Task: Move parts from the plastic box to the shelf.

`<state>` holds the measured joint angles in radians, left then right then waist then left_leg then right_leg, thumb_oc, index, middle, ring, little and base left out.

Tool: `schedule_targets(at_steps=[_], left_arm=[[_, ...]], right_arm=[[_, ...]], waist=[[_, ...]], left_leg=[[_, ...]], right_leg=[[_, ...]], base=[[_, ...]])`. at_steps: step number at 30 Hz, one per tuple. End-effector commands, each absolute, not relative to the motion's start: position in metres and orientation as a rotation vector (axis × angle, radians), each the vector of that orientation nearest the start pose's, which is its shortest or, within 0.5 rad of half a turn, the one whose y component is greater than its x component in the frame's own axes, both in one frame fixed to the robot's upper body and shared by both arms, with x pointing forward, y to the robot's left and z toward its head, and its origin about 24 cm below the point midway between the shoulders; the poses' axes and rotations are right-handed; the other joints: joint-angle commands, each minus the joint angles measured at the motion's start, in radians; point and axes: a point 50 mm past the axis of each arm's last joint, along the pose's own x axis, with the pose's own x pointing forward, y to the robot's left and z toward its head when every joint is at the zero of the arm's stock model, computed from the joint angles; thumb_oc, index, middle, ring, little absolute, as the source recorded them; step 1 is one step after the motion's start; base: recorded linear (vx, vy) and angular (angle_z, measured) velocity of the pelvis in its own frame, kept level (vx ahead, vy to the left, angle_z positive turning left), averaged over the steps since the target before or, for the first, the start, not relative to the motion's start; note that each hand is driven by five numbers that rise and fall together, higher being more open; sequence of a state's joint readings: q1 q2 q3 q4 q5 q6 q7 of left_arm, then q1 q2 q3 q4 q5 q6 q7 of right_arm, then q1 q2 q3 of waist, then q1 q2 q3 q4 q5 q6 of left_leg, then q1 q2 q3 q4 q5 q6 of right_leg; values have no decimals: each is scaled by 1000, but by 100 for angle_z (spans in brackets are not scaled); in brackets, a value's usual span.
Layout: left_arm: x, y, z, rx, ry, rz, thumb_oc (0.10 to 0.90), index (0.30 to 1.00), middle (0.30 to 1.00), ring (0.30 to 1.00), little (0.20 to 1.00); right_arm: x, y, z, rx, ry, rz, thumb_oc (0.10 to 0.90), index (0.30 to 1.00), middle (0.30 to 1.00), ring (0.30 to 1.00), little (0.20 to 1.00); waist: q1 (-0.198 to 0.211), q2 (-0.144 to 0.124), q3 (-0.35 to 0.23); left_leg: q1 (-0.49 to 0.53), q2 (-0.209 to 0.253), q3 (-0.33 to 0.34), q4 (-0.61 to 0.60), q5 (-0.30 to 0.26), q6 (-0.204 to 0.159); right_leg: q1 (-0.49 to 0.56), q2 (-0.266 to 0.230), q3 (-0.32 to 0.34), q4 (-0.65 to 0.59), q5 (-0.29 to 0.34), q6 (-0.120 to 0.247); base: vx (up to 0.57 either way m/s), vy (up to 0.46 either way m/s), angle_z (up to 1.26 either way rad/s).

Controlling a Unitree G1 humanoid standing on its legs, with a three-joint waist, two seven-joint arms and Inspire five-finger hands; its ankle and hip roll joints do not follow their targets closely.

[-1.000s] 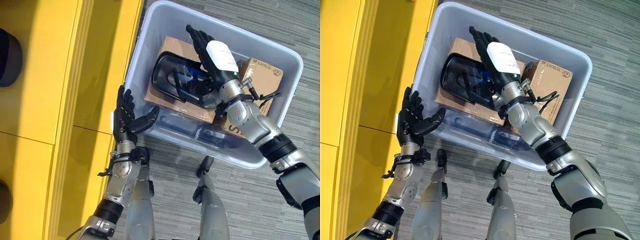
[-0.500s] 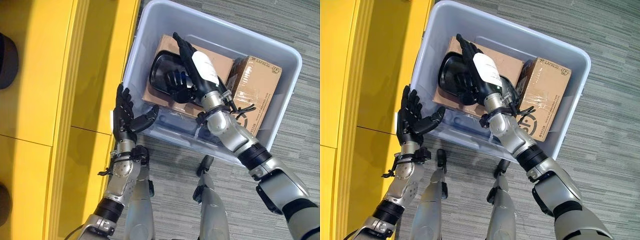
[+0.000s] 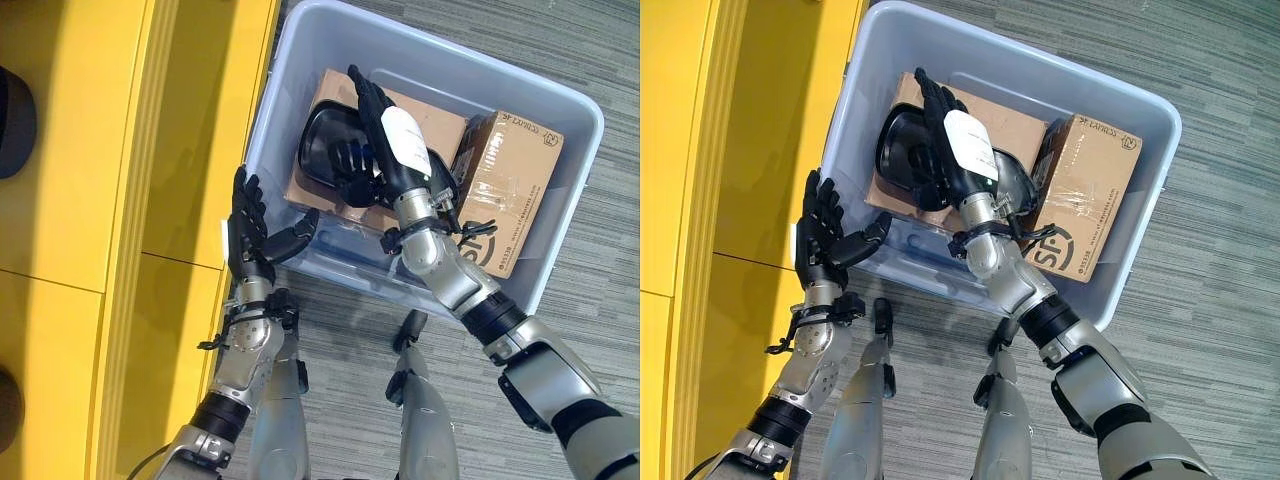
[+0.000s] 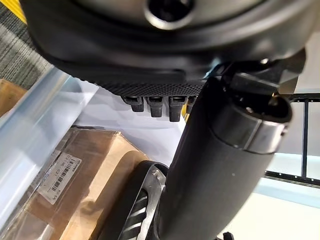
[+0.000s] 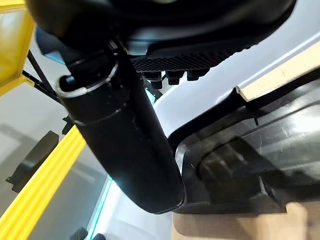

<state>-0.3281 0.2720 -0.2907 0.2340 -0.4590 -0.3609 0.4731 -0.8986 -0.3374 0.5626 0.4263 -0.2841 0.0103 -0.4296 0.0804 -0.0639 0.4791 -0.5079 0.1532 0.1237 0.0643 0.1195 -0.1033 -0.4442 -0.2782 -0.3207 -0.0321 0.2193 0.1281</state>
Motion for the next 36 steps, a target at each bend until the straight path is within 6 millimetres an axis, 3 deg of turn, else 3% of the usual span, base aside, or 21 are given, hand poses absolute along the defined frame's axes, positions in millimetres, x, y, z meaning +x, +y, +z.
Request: schedule_targets(at_steps=[1, 18, 19, 25, 36], left_arm=[[297, 155, 54, -195, -95, 248, 900, 1000, 1000, 1000, 1000], [292, 161, 52, -168, -104, 292, 900, 1000, 1000, 1000, 1000], [292, 168, 38, -144, -29, 351, 900, 1000, 1000, 1000, 1000], [295, 160, 49, -162, -83, 292, 900, 1000, 1000, 1000, 1000], [297, 154, 52, -160, -92, 281, 900, 1000, 1000, 1000, 1000]], right_arm=[[339, -57, 266, -735, -988, -56, 900, 1000, 1000, 1000, 1000], [307, -47, 253, -852, -1168, -63, 900, 1000, 1000, 1000, 1000], [304, -44, 255, -834, -1177, -58, 900, 1000, 1000, 1000, 1000], [301, -39, 252, -851, -1190, -32, 900, 1000, 1000, 1000, 1000], [310, -37, 240, -844, -1115, -13, 900, 1000, 1000, 1000, 1000]], waist=[[-20, -6, 36], [-48, -13, 41], [-52, -16, 41], [-58, -13, 41], [-62, -10, 41]], left_leg=[[78, 4, 45, -6, -27, -16], [68, 12, 49, 6, -30, -17], [70, 14, 50, 9, -36, -18], [62, 13, 51, 10, -31, -16], [57, 8, 50, 7, -29, -13]], right_leg=[[142, -61, 85, 171, -81, 87], [118, -57, 97, 190, -92, 87], [114, -56, 99, 199, -96, 88], [105, -57, 101, 201, -87, 87], [104, -59, 101, 195, -83, 88]], base=[[0, 0, 0], [-1, 2, -1], [0, 0, 0], [0, 0, 0], [0, 0, 0]])
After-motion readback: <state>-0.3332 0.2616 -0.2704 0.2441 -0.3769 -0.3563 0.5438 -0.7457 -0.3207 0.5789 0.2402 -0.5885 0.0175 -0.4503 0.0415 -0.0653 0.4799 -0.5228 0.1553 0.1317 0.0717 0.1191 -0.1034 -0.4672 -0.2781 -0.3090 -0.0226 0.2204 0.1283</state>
